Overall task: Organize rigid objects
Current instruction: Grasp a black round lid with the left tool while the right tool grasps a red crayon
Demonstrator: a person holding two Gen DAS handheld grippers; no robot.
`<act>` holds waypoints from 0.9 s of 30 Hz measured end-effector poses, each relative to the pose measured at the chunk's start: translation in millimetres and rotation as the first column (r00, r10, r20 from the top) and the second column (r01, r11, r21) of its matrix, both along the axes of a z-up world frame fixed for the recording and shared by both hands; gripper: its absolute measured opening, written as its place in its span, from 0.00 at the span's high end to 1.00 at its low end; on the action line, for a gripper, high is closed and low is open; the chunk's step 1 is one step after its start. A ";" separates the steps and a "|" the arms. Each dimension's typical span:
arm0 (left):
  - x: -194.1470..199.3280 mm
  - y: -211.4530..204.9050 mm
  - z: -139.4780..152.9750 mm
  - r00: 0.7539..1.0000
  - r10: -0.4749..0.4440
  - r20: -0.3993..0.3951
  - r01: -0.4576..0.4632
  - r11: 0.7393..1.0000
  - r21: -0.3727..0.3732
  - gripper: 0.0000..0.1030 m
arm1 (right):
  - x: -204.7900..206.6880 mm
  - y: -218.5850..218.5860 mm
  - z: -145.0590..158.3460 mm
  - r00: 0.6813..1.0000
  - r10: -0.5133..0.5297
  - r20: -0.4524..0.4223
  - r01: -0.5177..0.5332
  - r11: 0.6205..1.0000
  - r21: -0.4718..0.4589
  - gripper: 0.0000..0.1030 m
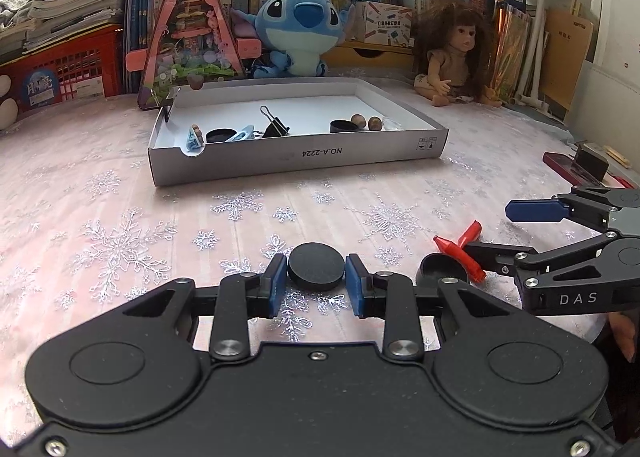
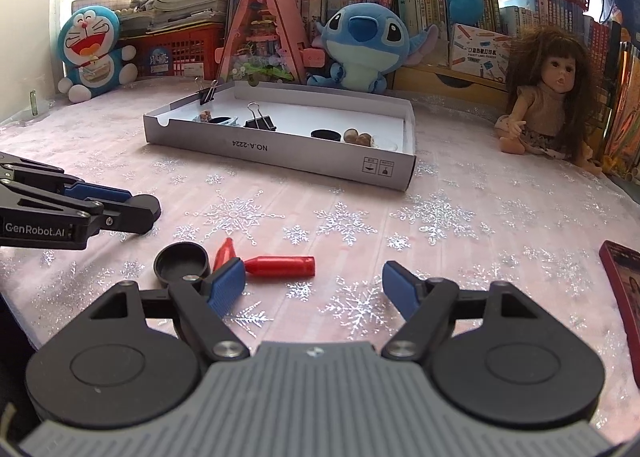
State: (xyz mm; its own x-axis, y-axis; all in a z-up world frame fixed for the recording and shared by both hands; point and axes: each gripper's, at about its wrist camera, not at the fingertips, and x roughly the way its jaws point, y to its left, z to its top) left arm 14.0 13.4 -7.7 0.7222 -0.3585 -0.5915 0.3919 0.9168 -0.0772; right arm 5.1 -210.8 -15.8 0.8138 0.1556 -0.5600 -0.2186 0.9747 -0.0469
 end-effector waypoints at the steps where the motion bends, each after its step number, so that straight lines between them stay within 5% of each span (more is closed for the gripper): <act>1: 0.2 0.2 0.0 1.000 0.004 0.000 -0.004 1.000 -0.001 0.71 | 0.5 1.5 -0.1 1.000 0.002 0.000 -0.002 1.000 0.003 0.18; 14: 3.0 2.1 -0.7 0.999 0.048 0.007 -0.048 0.999 -0.010 0.71 | 3.5 9.8 -1.8 1.000 -0.012 -0.004 0.012 1.000 0.022 0.18; 19: 4.6 3.0 -0.5 0.998 0.058 0.006 -0.058 0.998 -0.011 0.71 | 3.4 13.3 -1.6 1.000 0.012 -0.004 -0.012 1.000 0.021 0.32; 22: 5.1 4.0 -0.3 0.998 0.067 0.004 -0.067 0.998 -0.012 0.71 | 2.0 15.5 -1.1 1.000 0.018 0.000 -0.018 1.000 0.019 0.50; 27: 6.3 5.0 1.1 0.996 0.084 0.000 -0.084 0.996 -0.014 0.71 | 1.7 16.1 1.3 1.000 0.016 0.002 -0.016 1.000 0.022 0.52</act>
